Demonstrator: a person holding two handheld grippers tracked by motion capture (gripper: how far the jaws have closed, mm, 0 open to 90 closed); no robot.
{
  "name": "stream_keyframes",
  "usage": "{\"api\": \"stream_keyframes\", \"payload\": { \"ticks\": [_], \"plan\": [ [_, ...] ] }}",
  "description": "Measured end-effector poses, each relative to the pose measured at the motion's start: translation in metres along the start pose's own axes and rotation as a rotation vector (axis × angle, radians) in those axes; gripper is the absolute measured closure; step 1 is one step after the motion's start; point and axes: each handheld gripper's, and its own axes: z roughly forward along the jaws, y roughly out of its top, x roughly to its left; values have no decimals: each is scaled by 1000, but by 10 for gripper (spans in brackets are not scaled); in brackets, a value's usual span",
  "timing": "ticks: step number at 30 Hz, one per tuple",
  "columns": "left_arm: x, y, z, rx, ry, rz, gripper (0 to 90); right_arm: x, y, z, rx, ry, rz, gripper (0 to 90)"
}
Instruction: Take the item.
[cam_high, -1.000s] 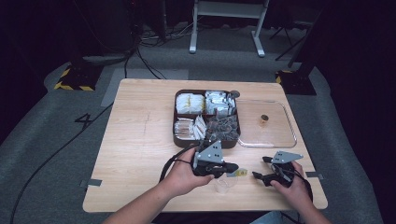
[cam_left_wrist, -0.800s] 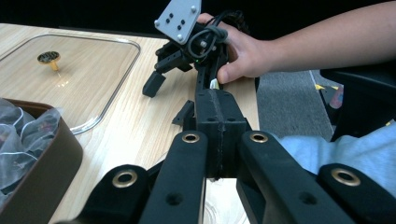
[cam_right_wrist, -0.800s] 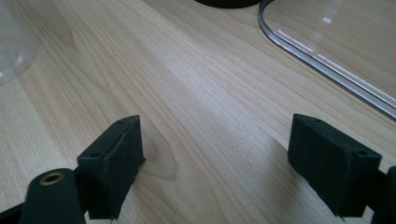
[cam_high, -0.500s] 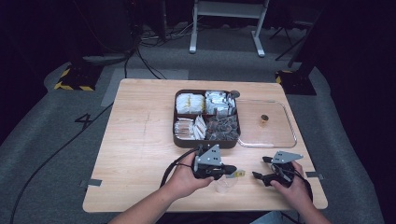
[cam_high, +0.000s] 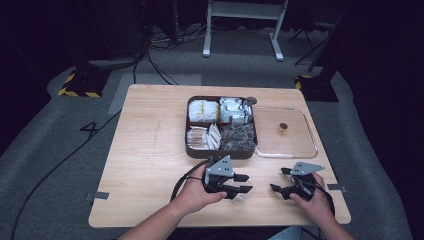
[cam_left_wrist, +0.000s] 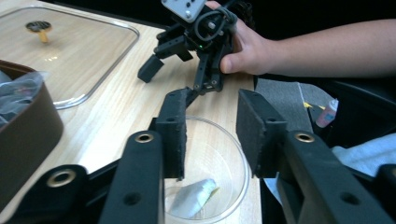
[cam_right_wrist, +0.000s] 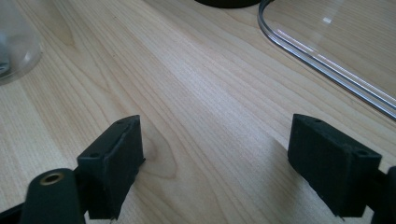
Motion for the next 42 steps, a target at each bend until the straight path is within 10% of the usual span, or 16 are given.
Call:
{"api": "stream_keyframes", "payload": {
  "ticks": [22,42],
  "plan": [
    [-3,11,-49,-1,277,-9,437,1,-1,-1,7,-12,11,152],
    [6,-28,-94,81,485,-107,321,1,-1,-2,9,-9,9,149]
  ]
}}
